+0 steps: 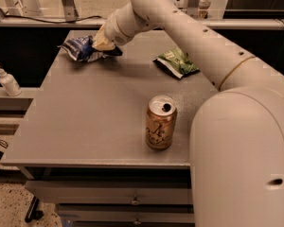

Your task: Move blue chip bag near orange can

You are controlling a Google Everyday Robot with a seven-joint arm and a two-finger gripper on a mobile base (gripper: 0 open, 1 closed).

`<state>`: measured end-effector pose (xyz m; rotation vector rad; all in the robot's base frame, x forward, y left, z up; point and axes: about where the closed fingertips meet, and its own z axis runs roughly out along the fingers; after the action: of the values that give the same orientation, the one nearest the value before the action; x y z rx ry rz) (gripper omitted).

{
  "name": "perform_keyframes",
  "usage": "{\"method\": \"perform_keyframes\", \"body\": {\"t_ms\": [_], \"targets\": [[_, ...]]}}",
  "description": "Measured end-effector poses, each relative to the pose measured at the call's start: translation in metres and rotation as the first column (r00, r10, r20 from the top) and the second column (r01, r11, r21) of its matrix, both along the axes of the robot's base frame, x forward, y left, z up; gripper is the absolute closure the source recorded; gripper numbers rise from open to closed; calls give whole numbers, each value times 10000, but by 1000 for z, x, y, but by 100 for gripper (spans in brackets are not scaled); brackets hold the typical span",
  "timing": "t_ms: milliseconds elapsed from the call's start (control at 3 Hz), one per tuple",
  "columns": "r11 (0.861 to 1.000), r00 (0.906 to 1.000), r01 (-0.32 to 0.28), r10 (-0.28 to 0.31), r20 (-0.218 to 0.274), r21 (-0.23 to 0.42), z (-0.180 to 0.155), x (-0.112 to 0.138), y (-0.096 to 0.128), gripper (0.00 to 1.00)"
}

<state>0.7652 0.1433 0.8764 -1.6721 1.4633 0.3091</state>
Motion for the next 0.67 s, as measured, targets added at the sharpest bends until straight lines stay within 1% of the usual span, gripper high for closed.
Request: {"method": "perform_keyframes", "body": {"t_ms": [333, 667], "targets": [[9999, 9999, -33, 32, 110, 112, 11, -6, -4, 100], [9996, 9995, -165, 159, 264, 221, 26, -17, -11, 100]]}}
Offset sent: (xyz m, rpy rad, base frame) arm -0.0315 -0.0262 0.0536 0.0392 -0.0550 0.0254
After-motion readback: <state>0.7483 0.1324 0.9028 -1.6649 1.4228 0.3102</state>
